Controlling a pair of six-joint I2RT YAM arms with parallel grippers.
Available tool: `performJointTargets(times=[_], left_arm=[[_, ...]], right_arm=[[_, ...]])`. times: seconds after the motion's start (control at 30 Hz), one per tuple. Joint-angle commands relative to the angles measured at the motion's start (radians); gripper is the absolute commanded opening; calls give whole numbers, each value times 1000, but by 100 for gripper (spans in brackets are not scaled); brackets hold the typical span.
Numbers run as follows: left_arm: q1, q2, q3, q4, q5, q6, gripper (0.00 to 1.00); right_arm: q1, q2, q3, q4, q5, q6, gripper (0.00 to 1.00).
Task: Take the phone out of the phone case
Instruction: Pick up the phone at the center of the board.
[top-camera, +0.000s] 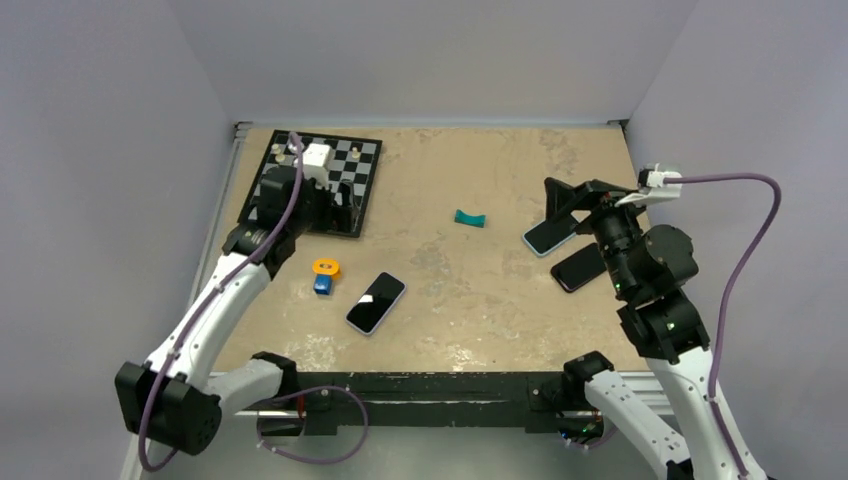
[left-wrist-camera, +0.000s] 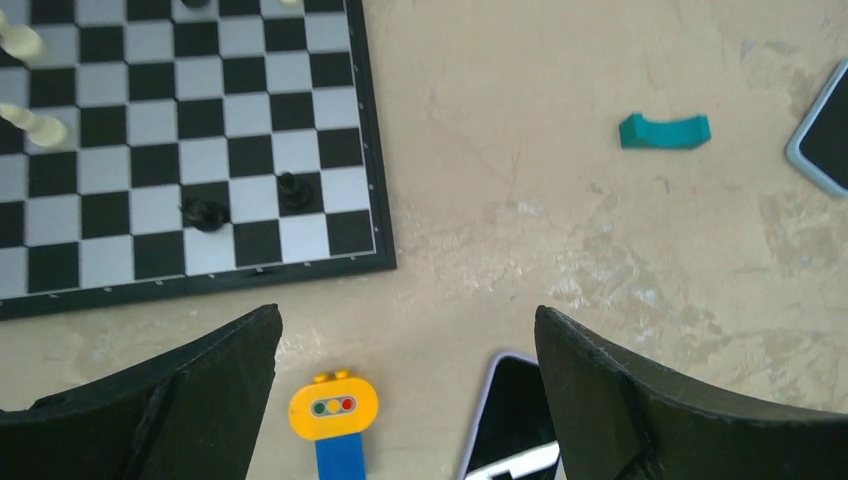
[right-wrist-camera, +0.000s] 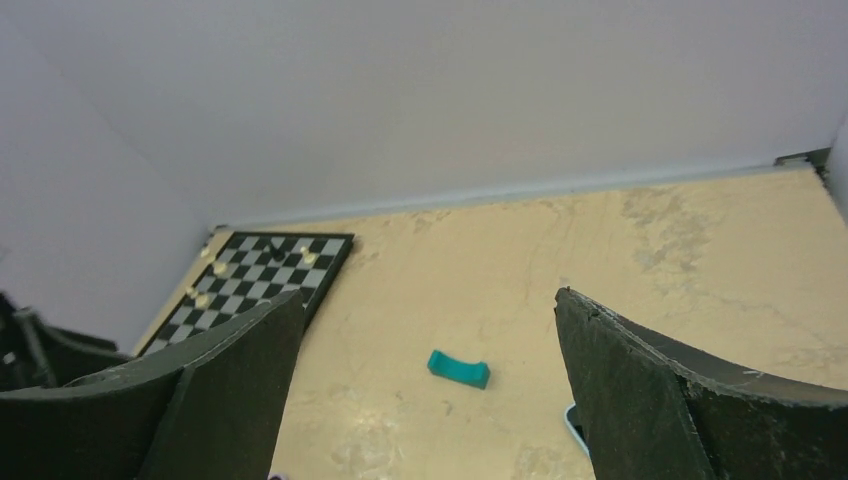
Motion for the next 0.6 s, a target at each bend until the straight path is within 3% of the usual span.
performJointTargets(times=[0.0,0.23,0.57], left_arm=[[-9,169,101,-202,95,-67,100],[-50,345,105,-313,95,-114,100],[-160,425,45,-329,68,-217,100]], right_arm=[[-2,-2,-59,98,-188,28,98],[-3,17,-135,220,-388,84,98],[-4,24,-210,253,-477,98,98]])
